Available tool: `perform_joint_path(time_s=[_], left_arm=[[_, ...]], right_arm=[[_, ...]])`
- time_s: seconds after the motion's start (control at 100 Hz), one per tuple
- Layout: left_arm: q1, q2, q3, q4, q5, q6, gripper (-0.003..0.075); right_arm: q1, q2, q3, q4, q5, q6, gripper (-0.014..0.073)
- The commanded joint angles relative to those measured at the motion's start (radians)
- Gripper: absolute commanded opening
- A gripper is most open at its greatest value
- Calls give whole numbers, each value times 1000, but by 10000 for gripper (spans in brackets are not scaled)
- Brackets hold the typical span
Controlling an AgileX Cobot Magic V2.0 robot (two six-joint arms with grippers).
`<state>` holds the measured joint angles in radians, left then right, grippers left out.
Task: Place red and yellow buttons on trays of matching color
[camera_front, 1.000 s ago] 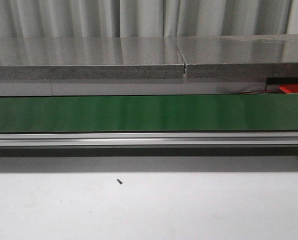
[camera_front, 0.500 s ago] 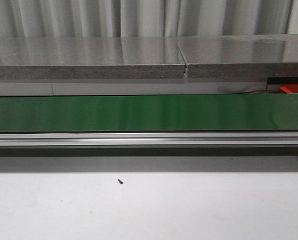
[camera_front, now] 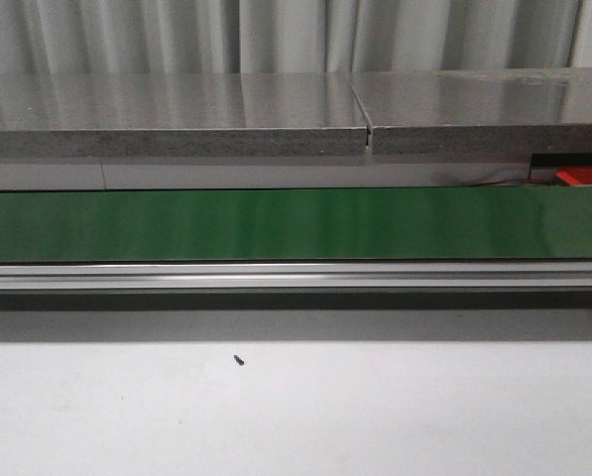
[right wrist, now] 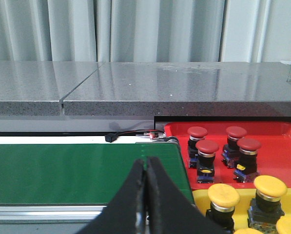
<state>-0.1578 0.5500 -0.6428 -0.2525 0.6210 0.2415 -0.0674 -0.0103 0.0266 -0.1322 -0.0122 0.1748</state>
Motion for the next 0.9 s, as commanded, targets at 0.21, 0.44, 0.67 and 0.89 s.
perform_joint_path(time_s=[0.21,0.44,0.67,0.89], left_arm=[[-4,-63,141,98,-465,-91,-19],[41,-153,257,194,-576,-160,-19],[77,-271,362,196,-633,-158,-19],[112,-410,512,192,-668,-158,-19]], right_arm=[[3,-18,0,-14,-85,0,-115],[3,-18,0,-14,-85,0,-115],[3,-18,0,-14,-85,0,-115],[3,-18,0,-14,-85,0,-115]])
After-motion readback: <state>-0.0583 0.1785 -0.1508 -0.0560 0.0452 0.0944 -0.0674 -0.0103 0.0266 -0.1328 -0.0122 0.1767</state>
